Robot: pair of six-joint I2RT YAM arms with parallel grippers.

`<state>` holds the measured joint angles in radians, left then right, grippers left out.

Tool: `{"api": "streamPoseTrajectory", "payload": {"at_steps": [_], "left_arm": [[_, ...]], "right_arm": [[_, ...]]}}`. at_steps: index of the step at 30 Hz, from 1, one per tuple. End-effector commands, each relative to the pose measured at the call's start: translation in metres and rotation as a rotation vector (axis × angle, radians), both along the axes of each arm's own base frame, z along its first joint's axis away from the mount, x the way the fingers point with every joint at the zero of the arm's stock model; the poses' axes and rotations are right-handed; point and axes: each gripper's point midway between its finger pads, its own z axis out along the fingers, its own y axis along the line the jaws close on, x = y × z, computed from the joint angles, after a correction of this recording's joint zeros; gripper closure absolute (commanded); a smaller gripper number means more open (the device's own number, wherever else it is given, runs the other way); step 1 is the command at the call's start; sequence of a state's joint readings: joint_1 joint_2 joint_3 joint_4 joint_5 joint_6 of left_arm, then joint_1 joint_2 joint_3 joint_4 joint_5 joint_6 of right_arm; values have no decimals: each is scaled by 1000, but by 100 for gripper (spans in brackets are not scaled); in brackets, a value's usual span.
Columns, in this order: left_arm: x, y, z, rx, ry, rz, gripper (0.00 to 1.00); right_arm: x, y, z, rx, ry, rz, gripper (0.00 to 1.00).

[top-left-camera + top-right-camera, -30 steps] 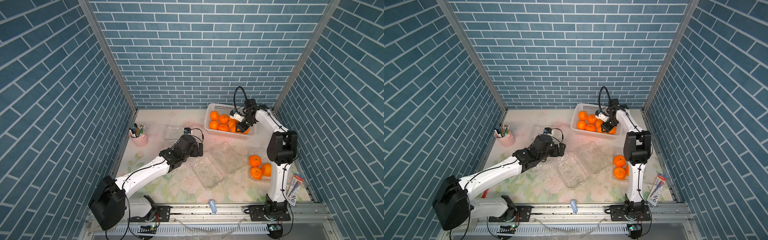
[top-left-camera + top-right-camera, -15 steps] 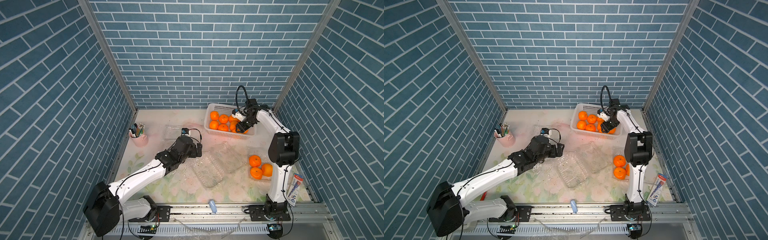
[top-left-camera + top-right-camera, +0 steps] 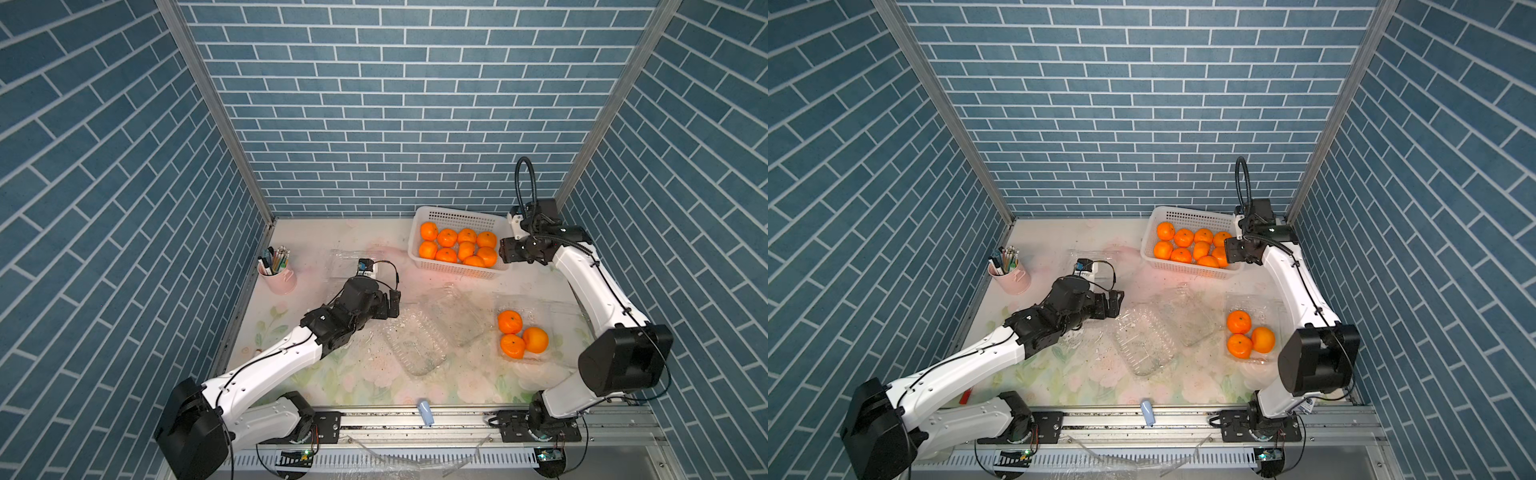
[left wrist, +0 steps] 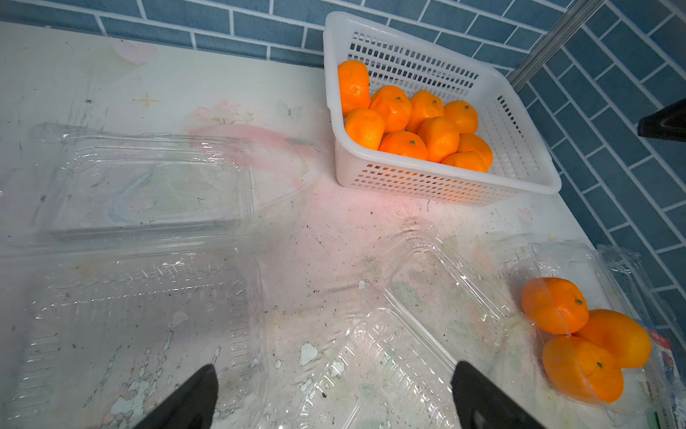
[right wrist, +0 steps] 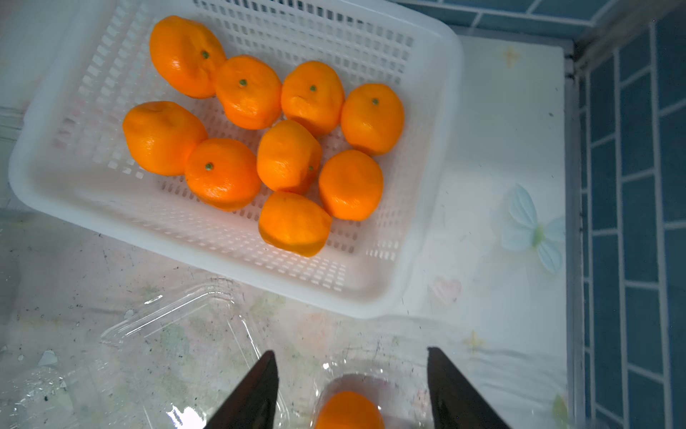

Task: Take oranges out of containers
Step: Place the orange in the basket, then pick up the orange from the packing box.

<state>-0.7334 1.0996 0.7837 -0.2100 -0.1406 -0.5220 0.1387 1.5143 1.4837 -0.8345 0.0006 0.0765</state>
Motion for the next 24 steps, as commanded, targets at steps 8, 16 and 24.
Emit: {"api": "streamPoseTrajectory", "payload": {"at_steps": [8,16,24], "left_arm": [[-12,18,0,40,-23,-1,1],[-14,19,-1,6,-33,5,1],[-18,18,-8,-22,-23,3,1]], "right_arm": [[-127,-52,-54,43,215,-419,37],[-180,-57,-85,98,262,-557,40],[-191,-54,-111,133,318,-623,41]]}}
